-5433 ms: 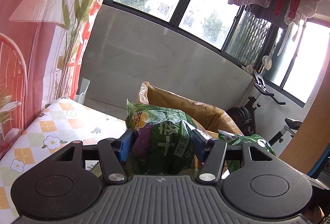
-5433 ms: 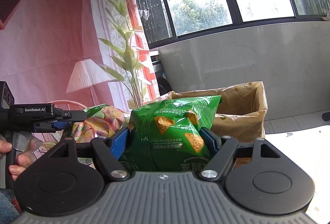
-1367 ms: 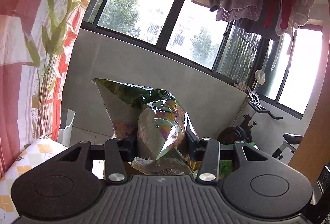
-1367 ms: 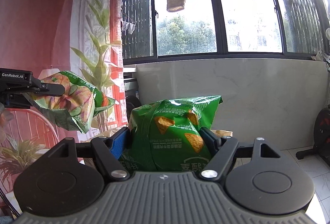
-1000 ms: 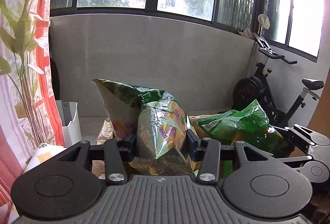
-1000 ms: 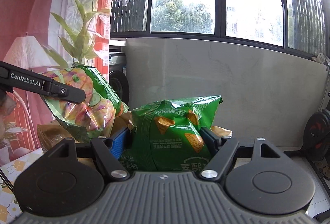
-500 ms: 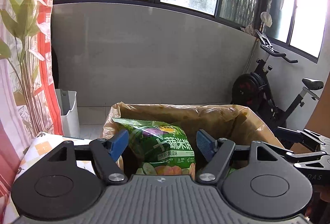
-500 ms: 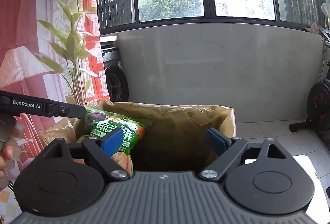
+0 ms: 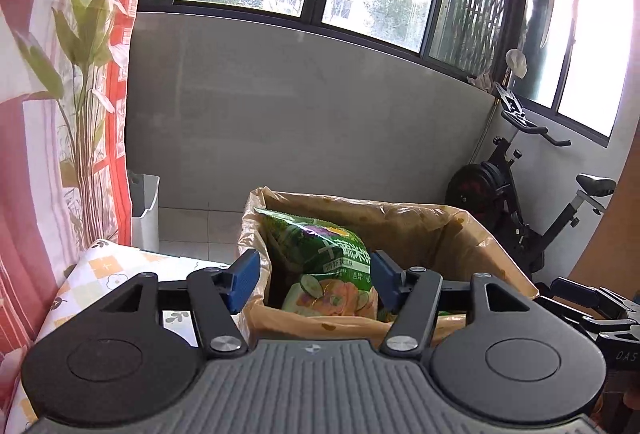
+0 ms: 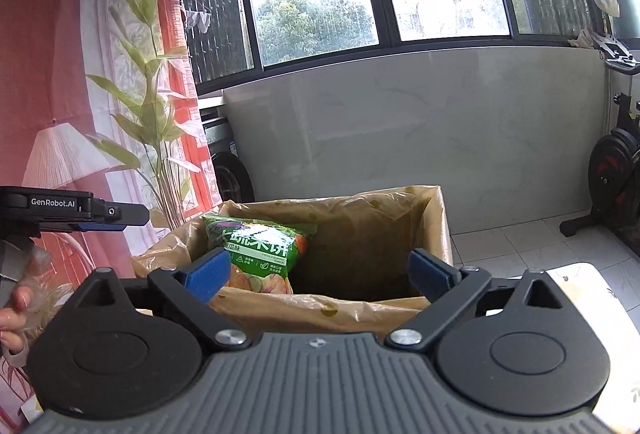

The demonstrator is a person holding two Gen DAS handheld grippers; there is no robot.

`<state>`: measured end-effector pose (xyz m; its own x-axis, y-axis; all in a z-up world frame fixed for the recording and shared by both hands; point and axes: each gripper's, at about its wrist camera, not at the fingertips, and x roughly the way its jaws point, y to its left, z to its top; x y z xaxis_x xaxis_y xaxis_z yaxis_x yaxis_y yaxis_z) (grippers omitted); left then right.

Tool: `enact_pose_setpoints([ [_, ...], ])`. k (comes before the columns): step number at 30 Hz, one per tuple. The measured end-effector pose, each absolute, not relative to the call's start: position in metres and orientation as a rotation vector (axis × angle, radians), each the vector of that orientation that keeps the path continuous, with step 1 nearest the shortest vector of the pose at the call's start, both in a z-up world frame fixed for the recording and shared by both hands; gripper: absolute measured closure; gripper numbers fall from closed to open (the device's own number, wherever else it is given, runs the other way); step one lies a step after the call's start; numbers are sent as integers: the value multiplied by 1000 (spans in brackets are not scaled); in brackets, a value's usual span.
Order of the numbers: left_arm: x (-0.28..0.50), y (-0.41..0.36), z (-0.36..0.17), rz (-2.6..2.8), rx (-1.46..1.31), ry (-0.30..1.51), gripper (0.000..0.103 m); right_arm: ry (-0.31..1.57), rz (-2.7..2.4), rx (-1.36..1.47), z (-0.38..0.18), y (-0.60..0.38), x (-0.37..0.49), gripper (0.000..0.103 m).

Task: Organize snacks
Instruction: 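Lower both bags into the box and open both grippers, then move both grippers back down to the snack pile in front of the box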

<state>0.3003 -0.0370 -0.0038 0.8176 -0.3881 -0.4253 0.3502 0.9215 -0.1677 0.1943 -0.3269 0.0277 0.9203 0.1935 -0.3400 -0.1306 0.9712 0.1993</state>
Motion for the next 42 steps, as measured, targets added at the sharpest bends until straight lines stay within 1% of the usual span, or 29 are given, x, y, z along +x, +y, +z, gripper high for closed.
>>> enact_pose_setpoints([
  [4,273,-19,-23,-368,-49,487,38,358,146,153,16,-323,168,0],
  [7,260,-12,-40,-354,-23,520,38,404,179,179,2,-324,153,0],
  [12,241,6,-73,-307,-54,573,38,452,134,159,-27,-327,129,0],
  [14,238,11,-85,-284,-77,601,38,477,93,156,-38,-328,122,2],
  [16,235,15,-96,-259,-101,631,35,533,66,182,-52,-332,116,4],
  [18,232,17,-106,-236,-108,654,34,604,44,197,-66,-333,111,7],
  [21,229,19,-119,-219,-95,680,34,691,11,186,-85,-332,105,14],
  [23,226,20,-128,-212,-89,701,34,766,-20,161,-98,-328,103,26],
  [25,225,23,-135,-203,-102,720,34,833,-54,139,-109,-325,104,28],
  [27,224,25,-139,-196,-113,729,34,875,-70,158,-117,-329,105,28],
  [29,219,25,-143,-187,-116,730,34,897,-87,167,-121,-329,107,30],
  [30,219,25,-144,-182,-118,731,34,905,-84,168,-123,-329,107,32],
  [31,218,26,-145,-180,-119,733,34,911,-73,176,-125,-329,107,37],
  [38,217,30,-158,-162,-146,772,34,929,10,150,-130,-316,114,56],
  [40,217,28,-161,-165,-137,786,34,928,36,138,-130,-312,115,60],
  [42,217,25,-165,-170,-125,801,34,926,66,132,-131,-308,116,60],
])
